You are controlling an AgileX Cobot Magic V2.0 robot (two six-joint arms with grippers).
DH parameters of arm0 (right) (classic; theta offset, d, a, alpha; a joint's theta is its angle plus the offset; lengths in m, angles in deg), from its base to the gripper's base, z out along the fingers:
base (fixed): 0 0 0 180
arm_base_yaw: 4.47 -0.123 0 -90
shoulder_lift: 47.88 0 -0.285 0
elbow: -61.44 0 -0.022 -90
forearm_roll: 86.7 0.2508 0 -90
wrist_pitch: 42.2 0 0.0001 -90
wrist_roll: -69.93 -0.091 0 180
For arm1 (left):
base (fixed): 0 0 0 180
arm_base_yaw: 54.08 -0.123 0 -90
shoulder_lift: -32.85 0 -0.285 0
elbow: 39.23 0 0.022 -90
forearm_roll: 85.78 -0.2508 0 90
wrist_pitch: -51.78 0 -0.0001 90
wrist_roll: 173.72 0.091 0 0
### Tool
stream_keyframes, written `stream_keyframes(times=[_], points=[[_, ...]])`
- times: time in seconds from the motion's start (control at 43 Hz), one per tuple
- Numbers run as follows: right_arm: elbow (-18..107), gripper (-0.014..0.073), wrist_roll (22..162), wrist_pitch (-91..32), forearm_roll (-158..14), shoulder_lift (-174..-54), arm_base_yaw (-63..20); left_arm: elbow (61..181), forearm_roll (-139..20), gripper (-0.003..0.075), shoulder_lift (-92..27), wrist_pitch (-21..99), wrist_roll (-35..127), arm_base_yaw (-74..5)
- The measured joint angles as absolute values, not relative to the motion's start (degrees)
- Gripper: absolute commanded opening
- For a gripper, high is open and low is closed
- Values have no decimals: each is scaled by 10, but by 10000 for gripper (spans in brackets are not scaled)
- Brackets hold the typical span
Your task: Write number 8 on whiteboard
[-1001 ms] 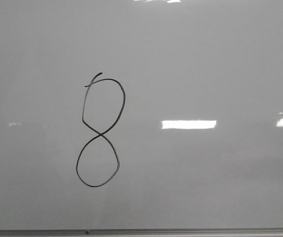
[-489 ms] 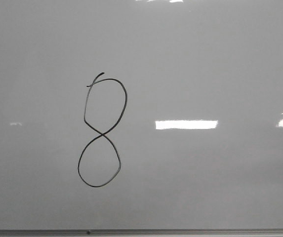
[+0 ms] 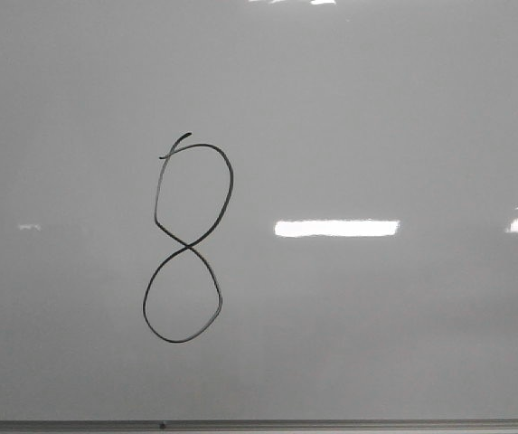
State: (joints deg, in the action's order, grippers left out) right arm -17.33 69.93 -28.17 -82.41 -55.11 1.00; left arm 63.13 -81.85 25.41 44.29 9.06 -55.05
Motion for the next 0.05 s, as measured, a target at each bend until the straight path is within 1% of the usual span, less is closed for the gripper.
stream_keyframes(times=[0.047], points=[[-173, -93, 699, -282, -824, -551, 10, 631, -818, -19, 254, 443, 91, -550]])
